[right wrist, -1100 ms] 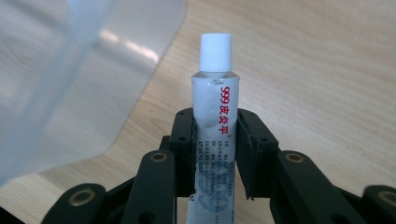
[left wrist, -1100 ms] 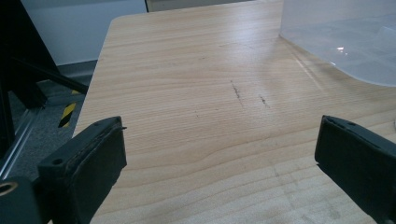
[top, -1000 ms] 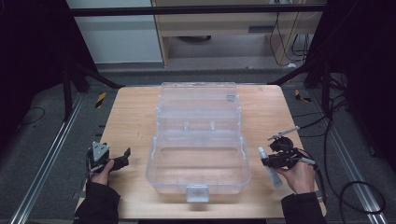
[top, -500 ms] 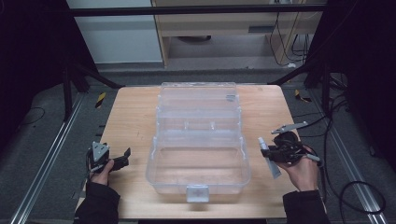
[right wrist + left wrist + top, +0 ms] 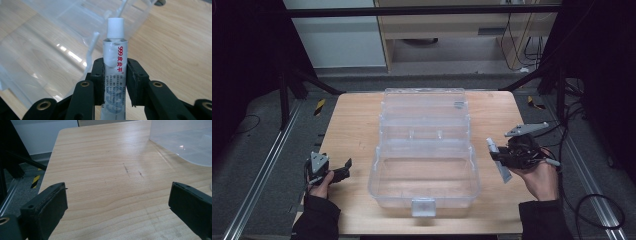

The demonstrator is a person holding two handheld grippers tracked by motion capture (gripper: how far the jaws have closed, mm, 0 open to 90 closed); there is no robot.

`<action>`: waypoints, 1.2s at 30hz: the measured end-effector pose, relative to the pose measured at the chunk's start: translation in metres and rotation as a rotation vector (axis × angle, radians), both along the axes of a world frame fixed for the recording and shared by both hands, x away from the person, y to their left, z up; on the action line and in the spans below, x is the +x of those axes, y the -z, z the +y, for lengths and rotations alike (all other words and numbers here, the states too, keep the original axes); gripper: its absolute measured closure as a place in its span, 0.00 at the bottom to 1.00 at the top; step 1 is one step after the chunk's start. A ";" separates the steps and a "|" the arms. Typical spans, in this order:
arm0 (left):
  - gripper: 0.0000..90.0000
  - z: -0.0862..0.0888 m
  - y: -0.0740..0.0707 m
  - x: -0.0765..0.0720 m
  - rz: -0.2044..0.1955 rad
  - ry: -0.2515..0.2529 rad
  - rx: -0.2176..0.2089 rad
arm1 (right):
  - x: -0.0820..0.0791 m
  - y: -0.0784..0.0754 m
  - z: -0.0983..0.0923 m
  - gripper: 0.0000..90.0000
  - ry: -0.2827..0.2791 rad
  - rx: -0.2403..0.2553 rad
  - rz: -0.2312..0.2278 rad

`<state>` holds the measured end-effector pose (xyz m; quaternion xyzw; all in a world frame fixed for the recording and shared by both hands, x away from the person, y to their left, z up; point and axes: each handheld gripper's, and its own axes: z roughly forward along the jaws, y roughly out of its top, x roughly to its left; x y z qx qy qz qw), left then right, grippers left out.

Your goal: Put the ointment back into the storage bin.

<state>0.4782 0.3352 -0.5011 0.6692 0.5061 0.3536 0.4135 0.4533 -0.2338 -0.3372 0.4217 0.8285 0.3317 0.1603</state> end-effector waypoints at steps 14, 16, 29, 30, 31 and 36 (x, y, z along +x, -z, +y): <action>0.02 0.000 0.000 0.000 0.000 -0.001 -0.003 | 0.004 -0.023 0.030 0.78 -0.184 0.004 -0.019; 0.02 0.000 0.000 0.000 0.000 -0.001 -0.003 | 0.005 -0.024 0.035 0.78 -0.219 0.004 -0.022; 0.02 0.001 0.000 0.000 0.000 0.000 -0.006 | 0.016 -0.026 0.076 0.78 -0.415 -0.031 0.001; 0.02 0.001 0.000 0.000 0.000 0.000 -0.006 | 0.016 -0.025 0.079 0.78 -0.428 -0.033 0.001; 0.02 0.001 0.000 0.000 0.000 0.000 -0.006 | 0.017 -0.024 0.082 0.78 -0.438 -0.039 0.004; 0.02 0.001 0.000 0.000 0.000 -0.001 -0.007 | 0.022 -0.018 0.090 0.78 -0.472 -0.052 0.034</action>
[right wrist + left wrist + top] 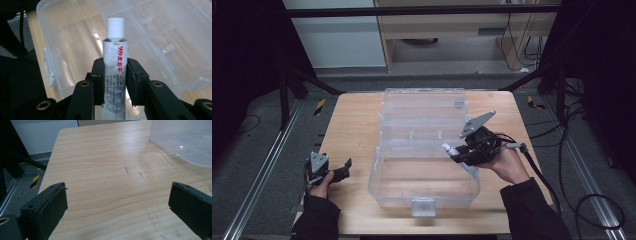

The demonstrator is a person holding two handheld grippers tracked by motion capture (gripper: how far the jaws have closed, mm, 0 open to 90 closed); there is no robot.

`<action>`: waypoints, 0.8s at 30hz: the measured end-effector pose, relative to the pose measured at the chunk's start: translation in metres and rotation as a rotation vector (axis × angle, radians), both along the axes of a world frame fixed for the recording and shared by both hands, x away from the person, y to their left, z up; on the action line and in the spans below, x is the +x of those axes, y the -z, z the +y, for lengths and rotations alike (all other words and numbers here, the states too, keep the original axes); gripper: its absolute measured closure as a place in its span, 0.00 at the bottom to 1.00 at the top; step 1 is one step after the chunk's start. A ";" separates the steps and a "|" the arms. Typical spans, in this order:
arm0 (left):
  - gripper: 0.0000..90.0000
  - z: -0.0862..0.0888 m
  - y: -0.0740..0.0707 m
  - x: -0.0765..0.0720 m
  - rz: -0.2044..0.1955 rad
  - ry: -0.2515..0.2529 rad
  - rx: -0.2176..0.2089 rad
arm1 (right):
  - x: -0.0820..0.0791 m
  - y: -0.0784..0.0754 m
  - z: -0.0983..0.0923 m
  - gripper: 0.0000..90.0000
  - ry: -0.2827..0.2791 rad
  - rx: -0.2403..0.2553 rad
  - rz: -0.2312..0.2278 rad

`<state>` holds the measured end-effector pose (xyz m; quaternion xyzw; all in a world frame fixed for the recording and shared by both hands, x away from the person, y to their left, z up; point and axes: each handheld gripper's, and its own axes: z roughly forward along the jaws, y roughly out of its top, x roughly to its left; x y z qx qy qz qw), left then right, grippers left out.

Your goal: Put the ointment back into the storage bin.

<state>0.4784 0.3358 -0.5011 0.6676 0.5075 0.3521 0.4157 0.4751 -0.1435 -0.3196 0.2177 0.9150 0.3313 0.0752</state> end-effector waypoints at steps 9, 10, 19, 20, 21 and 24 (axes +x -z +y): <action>0.02 0.000 0.000 0.000 0.000 0.000 0.000 | 0.003 0.014 0.012 0.78 -0.081 -0.041 0.013; 0.02 0.000 0.000 0.000 0.000 0.000 0.000 | 0.004 0.015 0.014 0.78 -0.087 -0.048 0.014; 0.02 0.000 0.000 0.000 0.000 0.000 0.000 | 0.004 0.031 0.026 0.78 -0.160 -0.123 0.018; 0.02 0.000 0.000 0.000 0.000 0.000 -0.001 | 0.005 0.033 0.027 0.78 -0.166 -0.132 0.024; 0.02 0.000 0.000 0.000 0.000 0.000 0.000 | 0.005 0.035 0.029 0.78 -0.173 -0.140 0.024; 0.02 0.000 0.000 0.000 0.000 0.001 0.000 | 0.006 0.040 0.033 0.78 -0.193 -0.161 0.030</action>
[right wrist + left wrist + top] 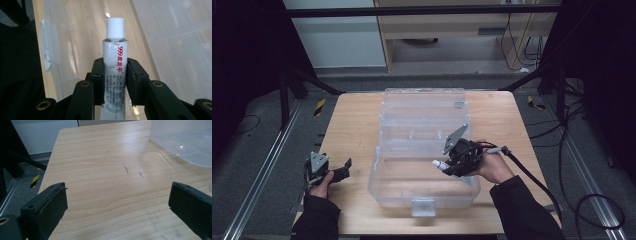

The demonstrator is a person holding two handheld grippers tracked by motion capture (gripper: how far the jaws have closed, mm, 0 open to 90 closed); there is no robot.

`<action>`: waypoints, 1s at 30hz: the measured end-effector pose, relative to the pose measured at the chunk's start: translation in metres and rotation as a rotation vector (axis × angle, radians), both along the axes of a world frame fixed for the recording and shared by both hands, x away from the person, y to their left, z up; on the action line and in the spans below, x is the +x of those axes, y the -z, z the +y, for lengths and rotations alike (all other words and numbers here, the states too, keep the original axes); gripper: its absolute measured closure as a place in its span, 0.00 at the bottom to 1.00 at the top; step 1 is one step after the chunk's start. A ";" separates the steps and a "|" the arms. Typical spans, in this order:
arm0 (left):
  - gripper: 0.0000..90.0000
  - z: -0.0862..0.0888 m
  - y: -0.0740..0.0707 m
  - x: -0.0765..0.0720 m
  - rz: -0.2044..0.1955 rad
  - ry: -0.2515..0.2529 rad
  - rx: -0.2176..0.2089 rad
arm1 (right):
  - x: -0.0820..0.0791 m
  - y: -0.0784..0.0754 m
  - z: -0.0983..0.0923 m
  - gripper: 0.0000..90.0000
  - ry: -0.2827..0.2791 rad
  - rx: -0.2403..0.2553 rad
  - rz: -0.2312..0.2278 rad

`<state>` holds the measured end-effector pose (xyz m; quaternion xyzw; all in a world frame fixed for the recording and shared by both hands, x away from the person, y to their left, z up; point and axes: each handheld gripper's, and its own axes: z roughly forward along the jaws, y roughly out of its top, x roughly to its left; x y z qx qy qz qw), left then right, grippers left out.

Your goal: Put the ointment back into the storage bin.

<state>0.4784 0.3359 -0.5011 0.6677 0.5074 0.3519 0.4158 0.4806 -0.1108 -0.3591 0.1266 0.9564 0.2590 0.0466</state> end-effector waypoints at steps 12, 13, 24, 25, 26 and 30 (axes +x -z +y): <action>0.02 0.000 0.000 0.000 0.001 0.000 -0.001 | 0.004 0.022 0.014 0.77 -0.058 -0.112 0.038; 0.02 0.000 0.000 0.000 0.001 0.001 -0.002 | 0.004 0.025 0.016 0.77 -0.065 -0.123 0.040; 0.02 0.000 0.000 0.000 0.000 0.001 -0.002 | 0.004 0.046 0.028 0.77 -0.107 -0.210 0.060; 0.02 0.000 0.000 0.000 0.000 0.001 -0.002 | 0.005 0.048 0.029 0.77 -0.115 -0.219 0.060; 0.02 0.000 0.000 0.000 0.000 0.002 -0.001 | 0.004 0.050 0.029 0.77 -0.121 -0.223 0.058; 0.02 0.000 0.000 0.000 0.000 0.002 -0.001 | 0.004 0.056 0.033 0.77 -0.134 -0.235 0.061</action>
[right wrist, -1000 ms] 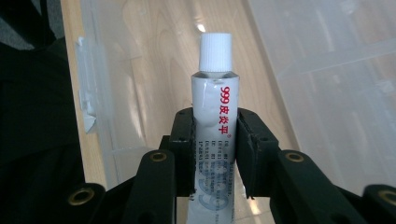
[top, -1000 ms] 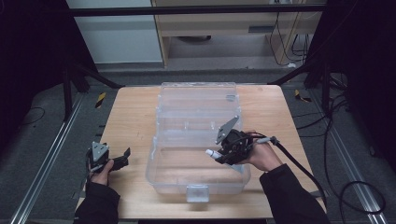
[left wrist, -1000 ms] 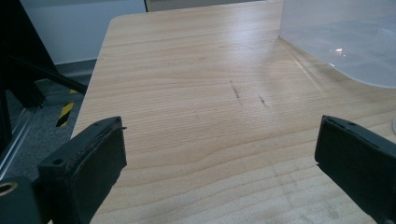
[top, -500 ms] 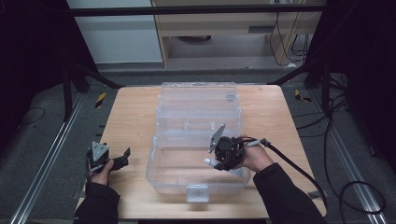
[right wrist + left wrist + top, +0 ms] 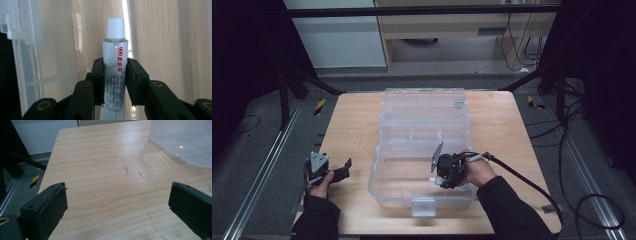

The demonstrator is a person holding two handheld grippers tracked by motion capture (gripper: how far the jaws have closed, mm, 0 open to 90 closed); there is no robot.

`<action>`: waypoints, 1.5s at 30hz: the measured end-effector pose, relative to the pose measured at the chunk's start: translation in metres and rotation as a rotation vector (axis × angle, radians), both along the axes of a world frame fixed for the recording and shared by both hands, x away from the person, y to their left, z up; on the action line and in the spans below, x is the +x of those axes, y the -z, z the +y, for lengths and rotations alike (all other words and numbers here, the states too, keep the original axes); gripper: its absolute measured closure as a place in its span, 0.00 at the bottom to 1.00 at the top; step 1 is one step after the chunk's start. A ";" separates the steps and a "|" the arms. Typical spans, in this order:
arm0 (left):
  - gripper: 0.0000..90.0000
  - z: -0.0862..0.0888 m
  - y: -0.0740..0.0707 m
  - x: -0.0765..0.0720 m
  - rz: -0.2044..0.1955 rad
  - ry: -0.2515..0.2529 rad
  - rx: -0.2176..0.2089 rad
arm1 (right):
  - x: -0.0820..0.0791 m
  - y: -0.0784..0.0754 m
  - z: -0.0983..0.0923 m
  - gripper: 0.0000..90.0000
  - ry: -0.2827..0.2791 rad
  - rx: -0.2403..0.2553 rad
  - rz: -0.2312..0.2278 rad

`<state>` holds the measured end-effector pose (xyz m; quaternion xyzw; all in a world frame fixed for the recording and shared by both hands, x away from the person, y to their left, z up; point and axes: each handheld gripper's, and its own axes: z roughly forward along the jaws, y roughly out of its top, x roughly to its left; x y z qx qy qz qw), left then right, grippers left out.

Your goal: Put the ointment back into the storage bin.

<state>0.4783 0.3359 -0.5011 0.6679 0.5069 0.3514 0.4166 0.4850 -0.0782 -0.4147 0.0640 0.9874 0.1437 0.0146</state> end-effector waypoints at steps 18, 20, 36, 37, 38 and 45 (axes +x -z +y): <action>0.02 0.000 0.000 0.000 0.000 0.000 0.000 | 0.003 0.020 0.003 0.77 -0.017 -0.058 -0.001; 0.02 0.000 0.000 0.000 0.000 0.001 0.000 | 0.003 0.022 0.004 0.77 -0.017 -0.067 -0.003; 0.02 0.000 0.000 0.000 0.001 0.000 -0.001 | 0.003 0.032 0.008 0.77 -0.013 -0.106 0.015; 0.02 0.000 0.000 0.000 0.001 0.000 -0.001 | 0.002 0.032 0.008 0.77 -0.013 -0.103 0.013; 0.02 0.000 0.000 0.000 0.001 0.001 -0.001 | 0.002 0.032 0.008 0.77 -0.013 -0.106 0.015; 0.02 0.000 0.000 0.000 0.001 0.001 -0.001 | 0.003 0.034 0.008 0.76 -0.003 -0.125 0.037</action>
